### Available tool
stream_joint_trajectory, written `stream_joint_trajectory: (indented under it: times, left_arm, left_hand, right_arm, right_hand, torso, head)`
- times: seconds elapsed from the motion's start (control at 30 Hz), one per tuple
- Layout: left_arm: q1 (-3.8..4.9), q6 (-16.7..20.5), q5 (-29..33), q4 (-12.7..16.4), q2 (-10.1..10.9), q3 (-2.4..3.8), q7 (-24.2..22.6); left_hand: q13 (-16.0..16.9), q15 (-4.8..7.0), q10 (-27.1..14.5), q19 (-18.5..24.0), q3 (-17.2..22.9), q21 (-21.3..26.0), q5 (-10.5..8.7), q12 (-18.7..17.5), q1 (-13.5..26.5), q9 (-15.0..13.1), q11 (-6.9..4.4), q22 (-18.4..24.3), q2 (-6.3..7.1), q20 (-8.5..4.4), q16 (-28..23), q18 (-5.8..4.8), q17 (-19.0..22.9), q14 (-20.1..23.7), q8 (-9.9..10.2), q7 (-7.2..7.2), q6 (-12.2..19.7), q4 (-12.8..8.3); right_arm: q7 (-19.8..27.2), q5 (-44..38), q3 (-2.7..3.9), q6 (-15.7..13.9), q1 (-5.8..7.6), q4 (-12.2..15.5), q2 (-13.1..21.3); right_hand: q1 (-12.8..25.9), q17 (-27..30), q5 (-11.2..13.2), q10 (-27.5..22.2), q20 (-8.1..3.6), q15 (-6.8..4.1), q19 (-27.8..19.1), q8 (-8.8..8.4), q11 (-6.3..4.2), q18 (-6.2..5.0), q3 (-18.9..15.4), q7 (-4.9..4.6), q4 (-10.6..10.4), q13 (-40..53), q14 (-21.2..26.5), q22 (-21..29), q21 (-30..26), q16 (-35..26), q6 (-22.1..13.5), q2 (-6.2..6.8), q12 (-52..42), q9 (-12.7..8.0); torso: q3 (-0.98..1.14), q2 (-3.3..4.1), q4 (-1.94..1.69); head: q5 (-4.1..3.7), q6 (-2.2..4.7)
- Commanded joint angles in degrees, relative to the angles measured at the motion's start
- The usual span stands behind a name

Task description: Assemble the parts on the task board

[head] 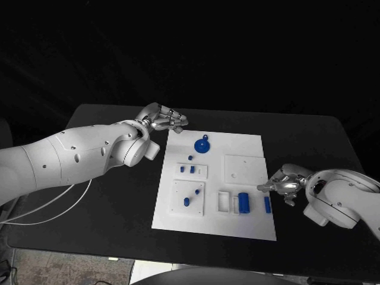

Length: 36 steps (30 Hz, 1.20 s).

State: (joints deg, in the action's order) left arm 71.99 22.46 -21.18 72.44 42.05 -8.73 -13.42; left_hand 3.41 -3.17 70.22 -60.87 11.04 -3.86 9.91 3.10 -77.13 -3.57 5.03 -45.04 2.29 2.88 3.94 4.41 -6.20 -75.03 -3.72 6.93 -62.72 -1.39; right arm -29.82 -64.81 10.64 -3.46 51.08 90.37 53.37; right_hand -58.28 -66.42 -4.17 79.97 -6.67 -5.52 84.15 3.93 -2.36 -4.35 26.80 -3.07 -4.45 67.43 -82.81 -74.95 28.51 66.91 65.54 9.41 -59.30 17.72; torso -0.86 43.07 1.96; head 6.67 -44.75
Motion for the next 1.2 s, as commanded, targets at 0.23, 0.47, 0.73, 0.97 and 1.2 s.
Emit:
stream_joint_trajectory:
  times: [0.23,0.47,0.73,0.97,1.2]
  left_arm:
    - [0.03,-0.8,1.2,0.7,0.2,0.01,-2.3]
    - [0.03,-0.9,1.3,0.8,0.3,0.0,-2.3]
    - [0.03,-1.1,1.3,1.0,0.3,-0.01,-2.2]
    - [0.03,-1.2,1.3,1.1,0.3,-0.01,-2.0]
    - [0.03,-1.2,1.3,1.1,0.3,-0.01,-1.7]
  left_hand:
    - [0.0,-0.5,-0.3,-2.3,-4.8,0.1,0.21,0.3,-2.4,-0.1,0.21,10.9,-0.84,-0.12,-0.1,-0.91,-0.5,0.1,0.0,0.07,0.4,3.1]
    - [0.0,-0.51,-0.4,-3.5,-6.5,-0.1,0.3,0.3,-3.6,0.0,0.19,16.5,-1.14,-0.18,-0.1,-1.08,-0.7,0.2,0.1,0.05,0.5,4.2]
    - [0.0,-0.52,-0.4,-4.4,-7.1,-0.2,0.37,0.3,-4.0,-0.1,0.18,21.0,-1.47,-0.21,-0.1,-1.15,-0.7,0.3,0.1,0.0,0.5,4.8]
    - [0.0,-0.52,-0.4,-4.5,-7.2,-0.3,0.38,0.3,-4.0,-0.1,0.19,21.5,-1.5,-0.22,-0.1,-1.16,-0.7,0.3,0.1,0.01,0.5,4.9]
    - [0.0,-0.54,-0.5,-4.6,-7.3,-0.3,0.39,0.3,-4.0,-0.1,0.22,22.0,-1.56,-0.21,-0.1,-1.17,-0.7,0.3,0.1,0.03,0.6,5.0]
  right_arm:
    - [-7.0,4.7,-0.81,4.3,-0.43,0.9,-0.8]
    - [-7.2,5.0,-1.63,4.2,-0.76,1.4,-1.8]
    - [-7.3,3.9,-2.51,3.3,-1.51,1.1,-3.5]
    - [-7.1,3.1,-2.93,1.0,-1.71,1.3,-4.7]
    - [-6.7,2.1,-3.17,-0.6,-1.76,0.8,-5.6]
  right_hand:
    - [0.9,-2.3,0.8,0.8,-0.09,0.03,2.4,-0.09,0.1,0.56,-0.9,0.0,-1.6,2.8,-0.8,-3.0,1.0,-1.4,-3.1,1.17,0.8,12.3]
    - [1.6,-3.2,0.9,1.0,-0.43,-0.32,2.4,-0.24,-0.39,0.89,-2.0,0.91,-3.5,4.1,-1.1,-3.0,1.6,-1.9,-4.3,2.63,1.0,33.7]
    - [2.4,-3.5,1.1,1.0,-0.42,-0.32,2.4,-0.13,-0.39,0.83,-2.2,0.95,-4.3,4.4,-1.2,-3.1,1.8,-1.9,-4.6,3.24,0.8,34.8]
    - [3.6,-3.8,1.3,0.9,-0.67,-0.53,2.5,0.14,-0.58,0.9,-3.5,1.26,-5.8,4.9,-1.2,-3.3,2.5,-1.8,-5.1,4.68,0.3,40.1]
    - [3.3,-4.0,1.4,0.6,-0.68,-0.44,2.4,-0.31,-0.4,1.01,-3.9,0.94,-7.1,5.0,-1.2,-3.2,2.3,-2.2,-7.0,5.04,0.6,44.1]
  torso:
    - [-0.11,0.0,-0.11]
    - [-0.04,0.03,-0.05]
    - [-0.04,0.03,-0.11]
    - [-0.1,-0.03,-0.13]
    - [-0.15,-0.04,-0.13]
  head:
    - [-0.59,-0.46]
    - [-0.68,-0.77]
    - [-0.84,-1.12]
    - [-0.91,-1.27]
    - [-0.78,-1.27]
